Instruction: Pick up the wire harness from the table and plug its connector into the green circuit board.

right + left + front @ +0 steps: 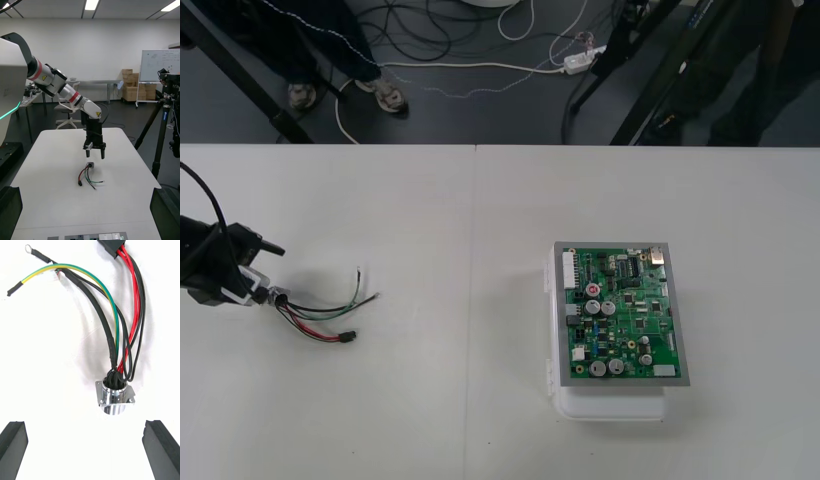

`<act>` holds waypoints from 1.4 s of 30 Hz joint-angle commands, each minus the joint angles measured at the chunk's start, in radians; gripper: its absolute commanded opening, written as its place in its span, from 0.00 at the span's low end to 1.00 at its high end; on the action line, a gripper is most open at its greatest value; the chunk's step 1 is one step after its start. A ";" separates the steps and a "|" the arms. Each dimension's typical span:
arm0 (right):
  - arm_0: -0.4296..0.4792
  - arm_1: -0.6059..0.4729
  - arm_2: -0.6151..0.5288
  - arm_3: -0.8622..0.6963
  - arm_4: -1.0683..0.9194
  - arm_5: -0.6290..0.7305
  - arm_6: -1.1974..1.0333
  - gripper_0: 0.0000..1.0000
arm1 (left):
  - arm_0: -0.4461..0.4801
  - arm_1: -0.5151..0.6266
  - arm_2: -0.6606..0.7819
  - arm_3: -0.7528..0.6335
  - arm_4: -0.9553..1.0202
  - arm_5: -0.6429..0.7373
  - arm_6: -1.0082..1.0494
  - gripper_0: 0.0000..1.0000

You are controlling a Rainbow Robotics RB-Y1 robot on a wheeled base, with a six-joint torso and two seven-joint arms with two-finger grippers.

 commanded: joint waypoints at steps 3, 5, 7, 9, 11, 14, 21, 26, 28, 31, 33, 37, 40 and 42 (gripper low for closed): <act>-0.021 0.008 0.016 0.010 0.005 -0.006 0.036 1.00 | -0.045 -0.051 -0.014 0.055 0.002 -0.005 -0.026 0.90; -0.021 0.008 0.016 0.010 0.005 -0.006 0.036 1.00 | -0.045 -0.051 -0.017 0.056 -0.009 -0.008 -0.029 0.90; -0.021 0.008 0.016 0.010 0.005 -0.006 0.036 1.00 | -0.046 -0.051 -0.029 0.056 -0.015 -0.006 -0.029 0.90; -0.021 0.008 0.016 0.011 0.005 -0.006 0.036 1.00 | -0.053 -0.051 -0.046 0.058 -0.012 -0.006 -0.026 0.90; -0.021 0.008 0.016 0.014 0.005 -0.006 0.036 1.00 | -0.056 -0.051 -0.062 0.059 -0.005 -0.006 -0.024 0.90; -0.021 0.008 0.018 0.024 0.005 -0.006 0.036 1.00 | -0.057 -0.051 -0.072 0.064 -0.005 -0.003 -0.024 0.90; -0.021 0.008 0.018 0.027 0.003 -0.006 0.030 1.00 | -0.057 -0.065 -0.100 0.076 -0.020 0.032 -0.021 0.90; -0.021 0.008 0.018 0.027 0.003 -0.006 0.030 1.00 | -0.057 -0.095 -0.102 0.098 -0.021 0.038 -0.018 0.90; -0.021 0.008 0.018 0.027 0.003 -0.006 0.030 1.00 | -0.057 -0.111 -0.103 0.119 -0.020 0.044 -0.018 0.90; -0.021 0.008 0.018 0.027 0.003 -0.006 0.030 1.00 | -0.057 -0.124 -0.103 0.135 -0.028 0.058 -0.020 0.90; -0.021 0.008 0.018 0.027 0.003 -0.006 0.030 1.00 | -0.057 -0.127 -0.103 0.136 -0.031 0.066 -0.020 0.90; -0.021 0.008 0.018 0.027 0.003 -0.006 0.030 1.00 | -0.057 -0.129 -0.103 0.139 -0.037 0.066 -0.017 0.90; -0.021 0.008 0.018 0.027 0.003 -0.006 0.030 1.00 | -0.057 -0.127 -0.103 0.142 -0.043 0.070 -0.013 0.90; -0.021 0.008 0.018 0.027 0.003 -0.006 0.030 1.00 | -0.057 -0.129 -0.103 0.144 -0.049 0.073 -0.012 0.90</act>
